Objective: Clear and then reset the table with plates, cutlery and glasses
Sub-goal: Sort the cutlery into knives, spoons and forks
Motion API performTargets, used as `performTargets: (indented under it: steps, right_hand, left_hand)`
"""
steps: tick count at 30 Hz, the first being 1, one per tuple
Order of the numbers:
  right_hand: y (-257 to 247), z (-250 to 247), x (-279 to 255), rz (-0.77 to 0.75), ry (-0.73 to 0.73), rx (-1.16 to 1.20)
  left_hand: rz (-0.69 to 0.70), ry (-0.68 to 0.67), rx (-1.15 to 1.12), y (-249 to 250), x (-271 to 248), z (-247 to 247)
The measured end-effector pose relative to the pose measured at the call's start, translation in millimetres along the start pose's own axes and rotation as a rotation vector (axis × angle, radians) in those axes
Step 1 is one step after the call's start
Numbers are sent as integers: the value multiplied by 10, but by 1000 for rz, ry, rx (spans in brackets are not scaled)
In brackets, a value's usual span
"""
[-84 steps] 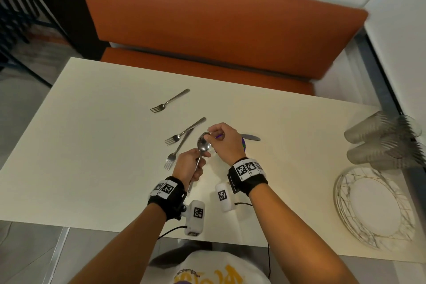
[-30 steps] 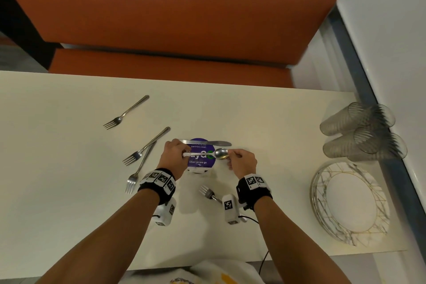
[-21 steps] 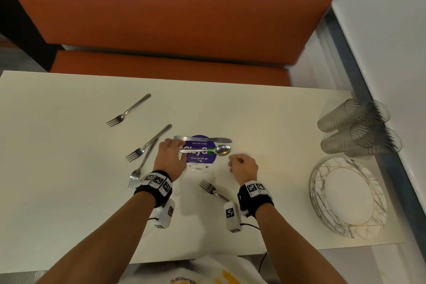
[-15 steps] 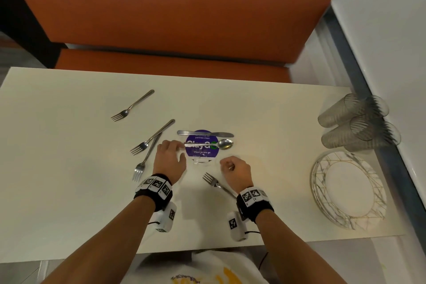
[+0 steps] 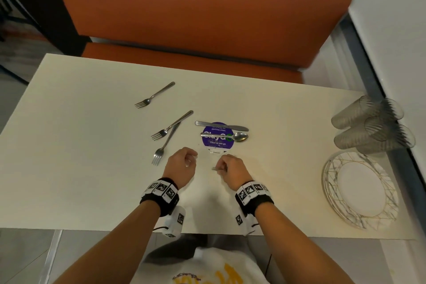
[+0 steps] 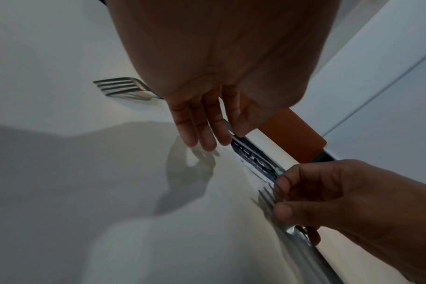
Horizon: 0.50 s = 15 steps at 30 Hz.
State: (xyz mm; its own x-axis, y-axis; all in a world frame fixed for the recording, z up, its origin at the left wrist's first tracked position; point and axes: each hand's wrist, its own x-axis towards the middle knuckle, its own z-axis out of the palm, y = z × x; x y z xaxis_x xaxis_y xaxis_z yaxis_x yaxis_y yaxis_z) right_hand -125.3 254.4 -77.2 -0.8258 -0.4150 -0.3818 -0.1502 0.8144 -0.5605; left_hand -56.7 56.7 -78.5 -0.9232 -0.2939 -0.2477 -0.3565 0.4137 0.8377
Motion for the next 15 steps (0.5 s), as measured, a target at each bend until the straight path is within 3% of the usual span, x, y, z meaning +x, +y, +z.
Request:
performTargets:
  steps: [4,9,15]
  right_hand:
    - [-342,-33,90,-47,-19,158]
    - [-1012,-180,313,-173,22,360]
    - [-1684,-272,697,-244,-16,433]
  left_hand:
    - [-109,-19,-178,1,-39,-105]
    - [-332,-69,-581,129,-18,-361]
    - [-349,-76,-811,172,45,-691]
